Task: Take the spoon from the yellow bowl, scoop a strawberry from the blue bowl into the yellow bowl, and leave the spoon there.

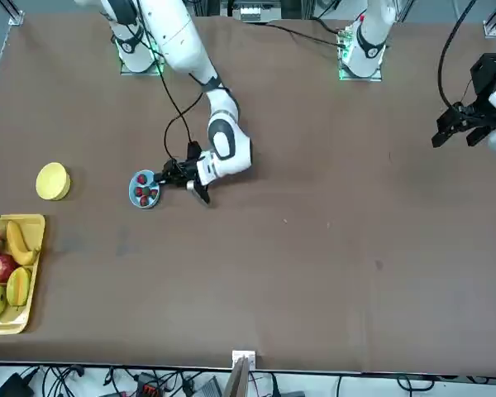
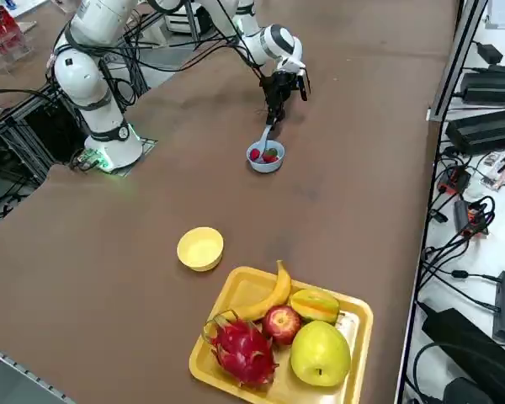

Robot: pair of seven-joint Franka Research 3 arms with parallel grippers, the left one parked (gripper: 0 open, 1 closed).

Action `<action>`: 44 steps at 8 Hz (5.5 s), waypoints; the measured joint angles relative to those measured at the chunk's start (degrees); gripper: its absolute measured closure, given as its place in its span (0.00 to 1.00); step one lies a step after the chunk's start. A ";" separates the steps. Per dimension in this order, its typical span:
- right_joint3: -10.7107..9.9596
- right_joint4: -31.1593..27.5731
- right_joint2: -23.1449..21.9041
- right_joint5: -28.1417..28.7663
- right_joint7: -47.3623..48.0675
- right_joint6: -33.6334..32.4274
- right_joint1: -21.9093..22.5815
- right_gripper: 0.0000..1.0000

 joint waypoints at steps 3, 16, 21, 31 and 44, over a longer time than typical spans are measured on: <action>0.00 0.42 0.01 -0.49 -0.33 -0.54 0.51 0.88; -2.00 3.73 -0.68 -3.84 -6.19 -6.76 0.46 0.88; -3.44 2.18 -3.37 -3.84 -7.24 -7.33 -3.88 0.88; -3.67 -16.06 -14.95 -10.54 -7.66 1.78 -17.81 0.88; -3.61 -21.94 -15.63 -16.15 -20.81 14.96 -31.22 0.88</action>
